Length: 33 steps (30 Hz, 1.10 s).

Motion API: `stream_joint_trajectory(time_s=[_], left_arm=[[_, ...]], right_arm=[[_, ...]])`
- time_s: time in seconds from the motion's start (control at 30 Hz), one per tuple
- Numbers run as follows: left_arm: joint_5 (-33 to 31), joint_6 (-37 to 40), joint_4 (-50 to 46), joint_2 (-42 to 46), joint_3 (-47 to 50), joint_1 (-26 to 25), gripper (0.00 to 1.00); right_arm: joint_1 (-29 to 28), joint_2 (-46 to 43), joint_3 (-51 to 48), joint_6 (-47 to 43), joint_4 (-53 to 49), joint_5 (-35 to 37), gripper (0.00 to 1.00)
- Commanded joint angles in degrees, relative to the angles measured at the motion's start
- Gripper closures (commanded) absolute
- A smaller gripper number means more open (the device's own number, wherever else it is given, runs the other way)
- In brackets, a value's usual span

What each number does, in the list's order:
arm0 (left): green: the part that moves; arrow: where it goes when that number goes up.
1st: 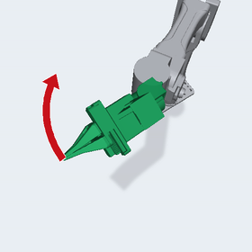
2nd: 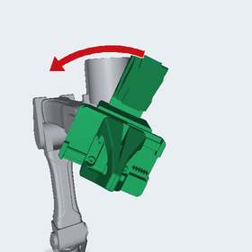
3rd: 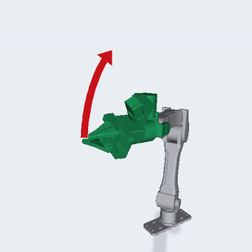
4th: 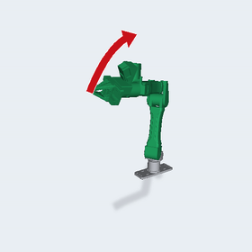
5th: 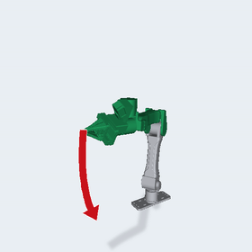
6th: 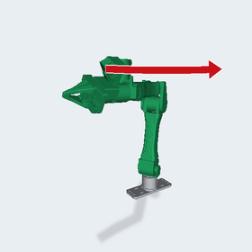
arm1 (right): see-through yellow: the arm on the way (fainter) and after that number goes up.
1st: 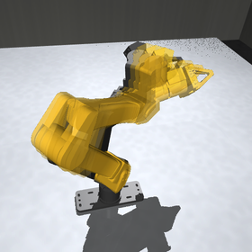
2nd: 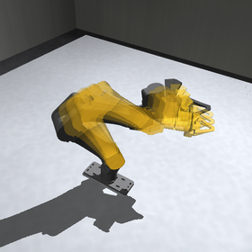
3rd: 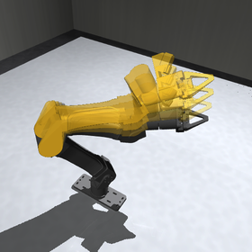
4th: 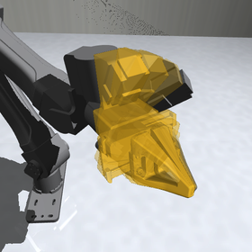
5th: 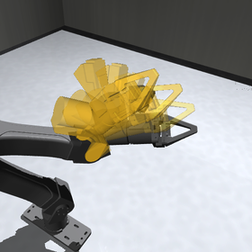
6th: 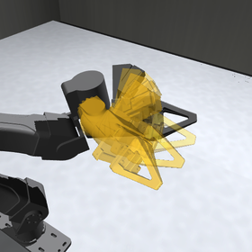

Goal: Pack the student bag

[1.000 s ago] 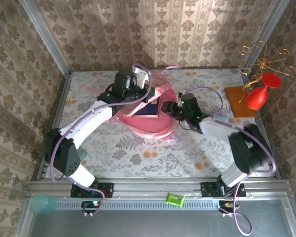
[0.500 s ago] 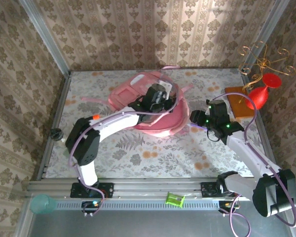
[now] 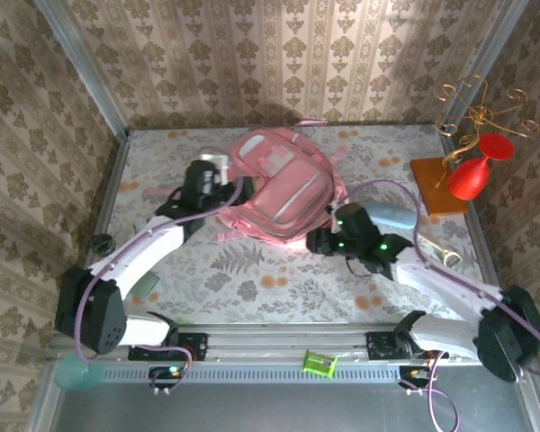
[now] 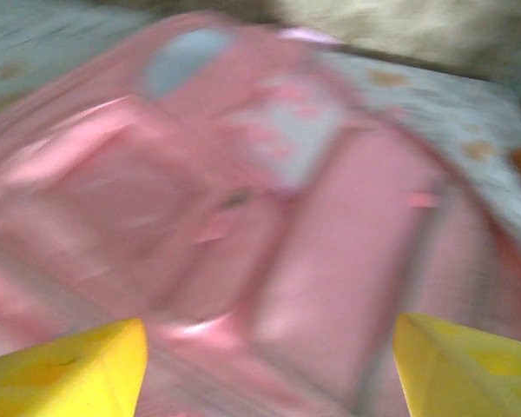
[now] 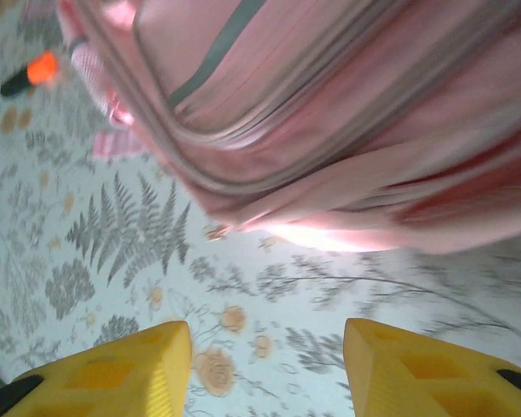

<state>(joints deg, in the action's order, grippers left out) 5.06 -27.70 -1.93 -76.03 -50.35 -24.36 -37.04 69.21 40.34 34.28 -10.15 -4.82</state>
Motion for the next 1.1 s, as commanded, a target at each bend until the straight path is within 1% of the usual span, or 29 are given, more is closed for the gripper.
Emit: stream_joint_trajectory(time_s=[0.0,0.1,0.17,0.27,0.33,0.47,0.67,0.9,1.07], left_arm=[[7.77,-8.05,0.69,-0.29,7.63,6.56,0.21],[11.03,-8.53,2.30,-3.99,7.72,7.51,0.17],[12.24,-8.38,2.94,-6.84,7.09,7.90,0.17],[13.30,-9.15,5.30,-9.86,8.01,8.87,0.18],[14.30,-9.15,6.83,-11.09,8.26,9.31,0.20],[14.14,-9.22,7.38,-12.20,8.25,9.33,0.28],[14.21,-9.34,9.34,-14.82,9.89,9.48,0.43],[14.47,-9.83,12.92,-17.75,10.21,9.51,0.48],[15.81,-11.05,15.65,-20.95,9.03,9.35,0.59]], right_arm=[[-2.25,7.15,3.33,2.25,6.38,1.68,0.51],[-2.27,10.14,4.32,2.05,7.33,2.48,0.51],[-2.21,12.16,4.83,1.74,7.13,2.58,0.51],[-2.16,12.44,4.64,1.52,6.91,3.45,0.51],[-2.10,12.38,4.42,1.41,6.81,3.81,0.52],[-1.72,12.89,4.29,1.25,6.81,3.81,0.52],[-1.11,13.10,3.61,0.97,7.09,4.03,0.52],[0.71,13.58,4.28,-0.56,6.37,3.77,0.52],[2.41,14.85,4.39,-2.67,6.70,3.35,0.52]])
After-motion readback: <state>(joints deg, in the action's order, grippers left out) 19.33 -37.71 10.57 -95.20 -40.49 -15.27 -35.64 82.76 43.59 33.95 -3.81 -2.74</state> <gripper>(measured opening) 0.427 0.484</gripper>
